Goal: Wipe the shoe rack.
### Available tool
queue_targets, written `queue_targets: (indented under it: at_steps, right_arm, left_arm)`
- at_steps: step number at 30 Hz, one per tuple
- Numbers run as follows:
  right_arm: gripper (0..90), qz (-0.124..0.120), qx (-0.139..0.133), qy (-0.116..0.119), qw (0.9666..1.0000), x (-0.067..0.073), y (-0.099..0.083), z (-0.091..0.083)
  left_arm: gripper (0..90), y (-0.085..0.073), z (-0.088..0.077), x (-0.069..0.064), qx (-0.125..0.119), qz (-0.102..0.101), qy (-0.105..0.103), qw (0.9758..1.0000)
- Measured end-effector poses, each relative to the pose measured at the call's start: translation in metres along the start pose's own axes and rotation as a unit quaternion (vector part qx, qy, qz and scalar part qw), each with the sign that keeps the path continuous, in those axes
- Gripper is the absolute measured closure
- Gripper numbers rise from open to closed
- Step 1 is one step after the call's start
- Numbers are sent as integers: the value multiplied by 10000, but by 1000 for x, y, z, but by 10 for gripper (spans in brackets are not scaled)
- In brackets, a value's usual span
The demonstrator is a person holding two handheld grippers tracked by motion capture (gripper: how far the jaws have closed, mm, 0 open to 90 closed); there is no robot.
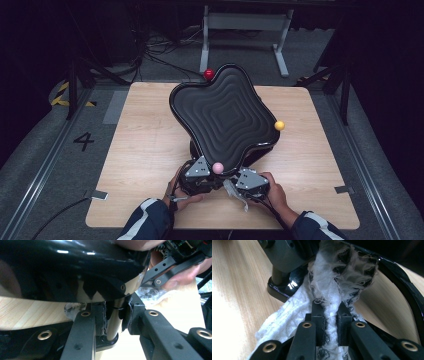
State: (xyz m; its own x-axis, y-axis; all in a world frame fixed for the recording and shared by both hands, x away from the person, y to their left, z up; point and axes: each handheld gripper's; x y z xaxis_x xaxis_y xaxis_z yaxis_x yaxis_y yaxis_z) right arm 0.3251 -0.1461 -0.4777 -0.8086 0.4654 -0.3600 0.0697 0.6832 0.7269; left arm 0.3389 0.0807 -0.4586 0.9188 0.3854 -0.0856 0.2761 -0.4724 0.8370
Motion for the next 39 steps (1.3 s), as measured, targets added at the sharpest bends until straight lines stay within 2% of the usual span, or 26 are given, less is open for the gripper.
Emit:
queue_targets:
  at_steps: [5,11,12,16,17,20,21,23,28,31,34,39]
  right_arm:
    - [808,72,39,-74,9999,-7,-4,-1]
    - [808,271,157,-316,9990,-30,-16,-3]
    - [808,271,157,-316,9990,-30,-16,-3]
    - [808,425,264,-527,9974,-46,-25,-4]
    - [808,585,330,-640,9957,-55,-29,-5]
    - [808,689,532,-998,9912,-65,-35,-5]
    - [808,689,532,-998,9912,-65,-35,-5]
    - [808,740,683,-1202,9876,-73,-40,-6]
    - [807,979,836,-1448,9811,-92,-51,-8]
    - [807,1209,796,-1399,9795,-101,-58,-11]
    - [805,1106,792,-1356,9814,-99,-58,-11]
    - [804,1067,804,-1328,9821,-97,-55,-10]
  left_arm:
    - [735,-1,0,1,-40,-24,-58,10000]
    - [736,-1,0,2,-46,19,-71,10000]
    - [735,-1,0,2,-46,19,-71,10000]
    - [736,-2,0,2,-113,-46,-20,9999]
    - [736,-2,0,3,-104,-23,-22,9999]
    - [735,-2,0,3,-107,-21,-22,9999]
    - [735,-2,0,3,-105,-31,-31,9999]
    - [735,-2,0,3,-105,-29,-32,9999]
    - [735,-2,0,3,-103,-37,-40,9999]
    - [735,-2,0,3,-98,-26,-33,9999]
    - [735,-2,0,3,-96,-42,-42,9999]
    - [734,-3,0,3,-142,-72,-24,9999]
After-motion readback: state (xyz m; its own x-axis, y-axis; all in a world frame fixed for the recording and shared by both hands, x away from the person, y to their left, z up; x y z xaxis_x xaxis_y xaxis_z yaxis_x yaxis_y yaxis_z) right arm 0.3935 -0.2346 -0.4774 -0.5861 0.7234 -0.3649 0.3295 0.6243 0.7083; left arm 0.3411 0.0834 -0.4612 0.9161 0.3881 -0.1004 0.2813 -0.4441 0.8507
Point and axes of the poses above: each handheld gripper's, and its own axes: z roughly forward along the jaws, y roughly out of its top, x roughly to its left
